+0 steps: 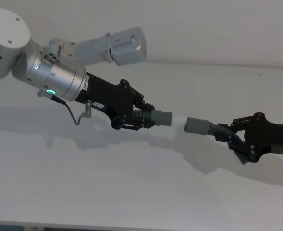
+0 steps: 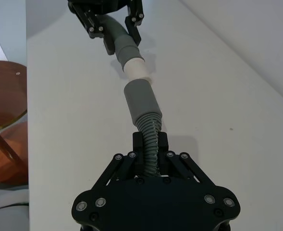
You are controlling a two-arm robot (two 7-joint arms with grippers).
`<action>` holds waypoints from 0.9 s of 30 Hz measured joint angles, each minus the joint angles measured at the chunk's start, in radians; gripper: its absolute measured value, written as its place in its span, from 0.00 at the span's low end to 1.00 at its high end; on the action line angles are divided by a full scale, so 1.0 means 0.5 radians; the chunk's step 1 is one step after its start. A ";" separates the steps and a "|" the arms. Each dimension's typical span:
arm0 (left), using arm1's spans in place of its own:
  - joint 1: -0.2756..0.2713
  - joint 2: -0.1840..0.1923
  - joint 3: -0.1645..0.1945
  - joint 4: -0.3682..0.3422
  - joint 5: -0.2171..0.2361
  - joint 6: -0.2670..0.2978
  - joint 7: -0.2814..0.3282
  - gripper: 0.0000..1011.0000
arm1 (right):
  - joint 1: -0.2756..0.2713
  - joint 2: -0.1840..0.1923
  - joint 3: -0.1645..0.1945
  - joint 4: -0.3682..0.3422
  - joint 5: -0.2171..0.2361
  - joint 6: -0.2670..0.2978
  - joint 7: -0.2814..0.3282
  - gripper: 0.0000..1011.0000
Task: Use both hands to pick up one end of the pipe from the table, align the ends, and insert them.
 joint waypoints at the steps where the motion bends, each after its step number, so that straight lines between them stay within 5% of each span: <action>1: -0.001 0.000 0.003 0.000 -0.002 0.001 0.001 0.34 | 0.000 0.000 0.000 0.001 0.004 0.000 -0.001 0.16; 27: -0.009 0.020 0.032 -0.026 -0.044 -0.006 0.040 0.34 | 0.023 -0.004 0.005 0.026 0.151 0.014 0.011 0.16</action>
